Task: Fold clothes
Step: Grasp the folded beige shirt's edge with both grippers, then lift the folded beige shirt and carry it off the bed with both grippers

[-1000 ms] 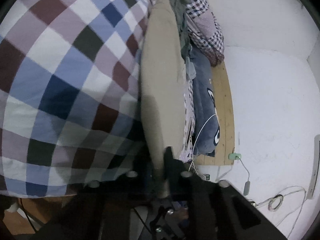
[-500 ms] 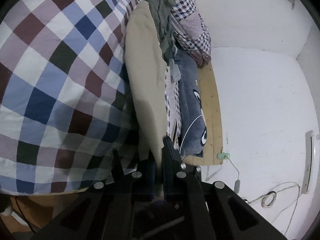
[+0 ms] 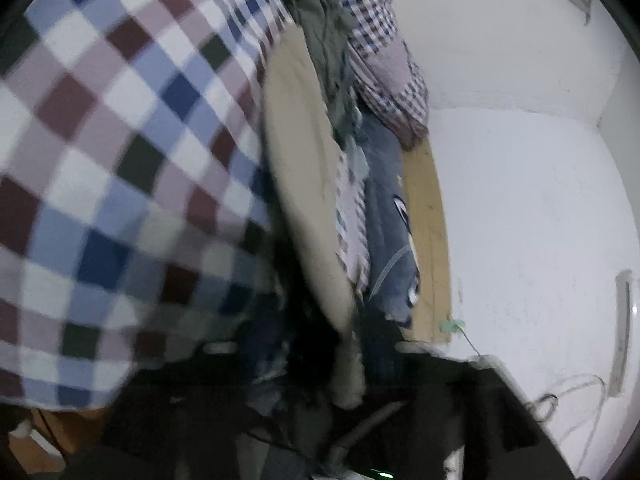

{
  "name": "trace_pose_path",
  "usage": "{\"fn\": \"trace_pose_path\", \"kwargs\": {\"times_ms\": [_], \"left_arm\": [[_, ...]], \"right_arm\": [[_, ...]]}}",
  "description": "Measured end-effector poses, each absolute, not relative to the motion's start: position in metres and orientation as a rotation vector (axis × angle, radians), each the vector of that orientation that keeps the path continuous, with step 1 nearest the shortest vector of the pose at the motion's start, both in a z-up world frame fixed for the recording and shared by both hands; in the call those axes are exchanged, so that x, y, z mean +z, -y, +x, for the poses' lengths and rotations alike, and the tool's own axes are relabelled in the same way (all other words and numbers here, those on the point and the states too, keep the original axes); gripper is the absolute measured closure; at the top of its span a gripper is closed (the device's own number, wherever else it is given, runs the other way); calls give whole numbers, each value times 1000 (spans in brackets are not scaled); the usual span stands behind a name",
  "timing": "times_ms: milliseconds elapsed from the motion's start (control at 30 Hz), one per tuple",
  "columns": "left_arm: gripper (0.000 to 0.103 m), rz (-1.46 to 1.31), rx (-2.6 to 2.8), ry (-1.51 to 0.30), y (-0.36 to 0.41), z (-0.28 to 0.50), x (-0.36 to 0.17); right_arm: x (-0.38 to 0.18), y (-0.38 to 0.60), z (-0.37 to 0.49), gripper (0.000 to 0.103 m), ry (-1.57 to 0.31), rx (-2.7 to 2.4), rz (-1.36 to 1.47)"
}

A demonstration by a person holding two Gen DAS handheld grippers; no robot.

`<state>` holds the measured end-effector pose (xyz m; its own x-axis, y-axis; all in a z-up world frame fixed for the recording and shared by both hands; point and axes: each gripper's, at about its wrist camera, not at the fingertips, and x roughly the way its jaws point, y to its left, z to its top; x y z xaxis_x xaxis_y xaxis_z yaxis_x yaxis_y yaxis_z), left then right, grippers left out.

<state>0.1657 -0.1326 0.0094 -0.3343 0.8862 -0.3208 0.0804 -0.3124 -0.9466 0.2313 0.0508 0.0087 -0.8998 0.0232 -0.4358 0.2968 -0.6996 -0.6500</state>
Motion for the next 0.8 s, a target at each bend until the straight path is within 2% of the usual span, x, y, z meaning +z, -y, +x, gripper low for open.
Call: {"fn": "trace_pose_path", "kwargs": {"times_ms": [100, 233, 433, 800], "left_arm": [[38, -1241, 1758, 1325, 142, 149, 17], [29, -1227, 1825, 1304, 148, 115, 25], [29, -1296, 1919, 1199, 138, 45, 20], [29, -1341, 1881, 1153, 99, -72, -1]], "right_arm": [[24, -60, 232, 96, -1023, -2727, 632], [45, -78, 233, 96, -863, -2772, 628], [68, -95, 248, 96, -657, -2805, 627], [91, -111, 255, 96, -464, -2806, 620]]}}
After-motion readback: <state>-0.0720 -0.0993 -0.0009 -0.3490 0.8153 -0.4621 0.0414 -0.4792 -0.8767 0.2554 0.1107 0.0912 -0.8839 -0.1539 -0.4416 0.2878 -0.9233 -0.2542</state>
